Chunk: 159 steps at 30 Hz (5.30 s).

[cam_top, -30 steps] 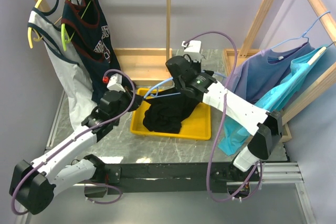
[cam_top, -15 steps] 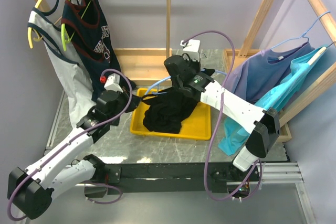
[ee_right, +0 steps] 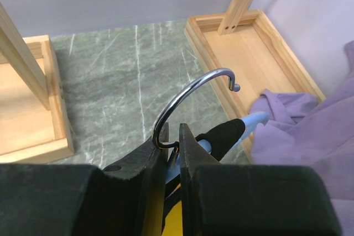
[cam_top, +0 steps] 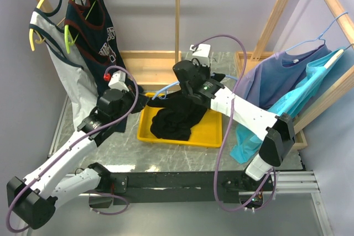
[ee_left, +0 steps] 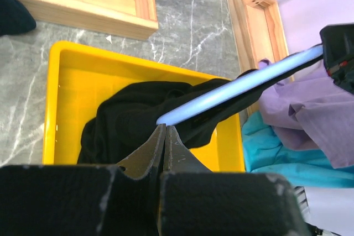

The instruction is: Place the tank top on the hanger

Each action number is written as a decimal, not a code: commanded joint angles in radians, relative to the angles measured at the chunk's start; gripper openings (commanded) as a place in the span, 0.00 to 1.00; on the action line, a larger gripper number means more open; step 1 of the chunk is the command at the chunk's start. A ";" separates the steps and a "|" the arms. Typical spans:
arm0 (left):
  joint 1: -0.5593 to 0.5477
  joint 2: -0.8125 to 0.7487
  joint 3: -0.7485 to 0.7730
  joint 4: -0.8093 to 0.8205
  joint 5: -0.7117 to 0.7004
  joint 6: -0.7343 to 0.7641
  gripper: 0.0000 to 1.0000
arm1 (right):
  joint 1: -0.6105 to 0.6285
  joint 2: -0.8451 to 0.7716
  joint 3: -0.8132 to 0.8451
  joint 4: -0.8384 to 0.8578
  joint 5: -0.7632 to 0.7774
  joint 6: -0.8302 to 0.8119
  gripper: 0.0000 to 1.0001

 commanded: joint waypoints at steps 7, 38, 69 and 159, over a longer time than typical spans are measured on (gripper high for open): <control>0.042 0.039 0.095 0.021 0.023 0.034 0.01 | 0.002 -0.143 -0.107 0.150 0.070 -0.033 0.00; 0.056 -0.011 -0.060 0.079 0.094 -0.003 0.01 | -0.010 -0.128 -0.071 0.093 0.038 0.015 0.00; 0.056 0.099 0.337 0.026 0.233 0.037 0.01 | 0.056 0.073 0.265 0.196 0.137 -0.257 0.00; -0.009 0.061 0.401 -0.215 0.315 0.554 0.01 | 0.232 -0.004 0.321 0.124 -0.317 -0.339 0.17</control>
